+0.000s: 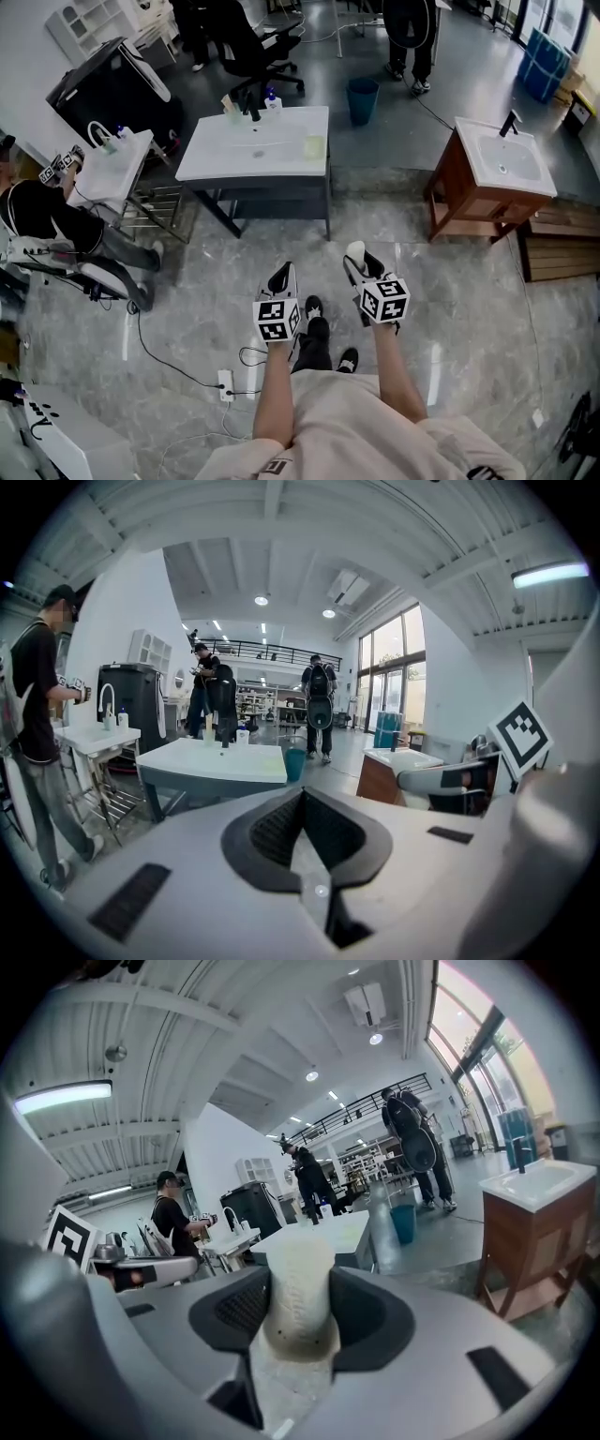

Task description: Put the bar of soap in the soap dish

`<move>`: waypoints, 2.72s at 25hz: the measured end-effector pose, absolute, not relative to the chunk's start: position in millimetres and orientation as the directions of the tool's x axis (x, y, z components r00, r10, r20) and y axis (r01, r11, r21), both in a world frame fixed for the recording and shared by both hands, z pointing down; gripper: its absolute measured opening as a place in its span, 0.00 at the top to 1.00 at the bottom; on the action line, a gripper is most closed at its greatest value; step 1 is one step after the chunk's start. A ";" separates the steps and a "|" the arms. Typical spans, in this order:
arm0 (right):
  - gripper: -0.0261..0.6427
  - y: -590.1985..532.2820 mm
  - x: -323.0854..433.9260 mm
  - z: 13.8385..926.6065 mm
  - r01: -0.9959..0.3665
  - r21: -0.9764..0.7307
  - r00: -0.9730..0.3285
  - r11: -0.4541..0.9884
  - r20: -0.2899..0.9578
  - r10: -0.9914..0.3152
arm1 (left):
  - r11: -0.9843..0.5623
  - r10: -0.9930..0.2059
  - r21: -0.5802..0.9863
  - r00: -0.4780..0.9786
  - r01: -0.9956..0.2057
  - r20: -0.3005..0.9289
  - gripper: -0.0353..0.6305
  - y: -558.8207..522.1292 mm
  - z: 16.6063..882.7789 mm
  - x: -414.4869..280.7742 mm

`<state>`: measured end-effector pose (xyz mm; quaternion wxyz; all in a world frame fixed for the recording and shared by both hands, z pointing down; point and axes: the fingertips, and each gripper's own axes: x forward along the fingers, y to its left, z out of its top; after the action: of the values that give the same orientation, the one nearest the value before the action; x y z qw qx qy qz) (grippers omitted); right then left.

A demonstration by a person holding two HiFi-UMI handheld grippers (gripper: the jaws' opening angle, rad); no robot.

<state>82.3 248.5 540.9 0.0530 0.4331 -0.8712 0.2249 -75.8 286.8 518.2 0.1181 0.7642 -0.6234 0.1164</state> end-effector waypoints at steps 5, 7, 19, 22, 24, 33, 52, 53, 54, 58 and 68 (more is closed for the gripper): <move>0.67 211.1 71.2 538.1 -0.788 -0.336 -0.608 0.516 0.289 -0.740 | -0.163 -0.934 0.064 0.175 -0.985 0.311 0.94 245.4 517.2 -98.6; 0.67 193.9 69.5 535.4 -0.794 -0.335 -0.599 0.507 0.288 -0.747 | -0.169 -0.935 0.072 0.183 -0.983 0.303 0.94 226.3 514.9 -102.1; 0.67 103.2 45.4 522.4 -0.820 -0.280 -0.569 0.499 0.299 -0.766 | -0.242 -0.921 0.118 0.266 -0.963 0.286 0.94 127.8 510.5 -115.6; 0.67 85.0 36.7 523.2 -0.825 -0.262 -0.563 0.500 0.311 -0.766 | -0.238 -0.920 0.153 0.273 -0.959 0.280 0.94 108.2 514.9 -126.0; 0.67 74.2 32.9 522.4 -0.833 -0.251 -0.552 0.493 0.317 -0.771 | -0.242 -0.917 0.166 0.281 -0.956 0.283 0.94 96.4 517.9 -130.4; 0.67 39.4 12.6 523.8 -0.832 -0.330 -0.536 0.447 0.267 -0.801 | -0.311 -0.895 0.150 0.343 -0.938 0.287 0.94 62.4 529.9 -140.9; 0.67 -4.4 17.8 540.2 -0.833 -0.416 -0.491 0.363 0.255 -0.833 | -0.311 -0.883 0.151 0.344 -0.938 0.320 0.94 22.3 555.1 -159.5; 0.67 -9.8 14.5 539.9 -0.832 -0.416 -0.493 0.366 0.255 -0.832 | -0.308 -0.884 0.149 0.341 -0.940 0.320 0.94 16.7 553.2 -162.2; 0.67 -14.8 10.4 539.7 -0.831 -0.417 -0.497 0.369 0.256 -0.829 | -0.304 -0.885 0.147 0.336 -0.941 0.322 0.94 11.6 551.1 -165.4; 0.67 -29.3 6.5 546.5 -0.831 -0.420 -0.499 0.364 0.275 -0.822 | -0.309 -0.876 0.145 0.340 -0.940 0.342 0.94 -4.1 554.5 -161.5; 0.67 -87.7 4.7 551.3 -0.828 -0.444 -0.496 0.342 0.296 -0.816 | -0.323 -0.852 0.142 0.353 -0.936 0.387 0.94 -65.7 565.1 -150.2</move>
<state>4.7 -87.7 551.3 0.0106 0.5019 -0.8190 0.2778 -150.2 -65.7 565.1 0.1725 0.8042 -0.5556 0.1216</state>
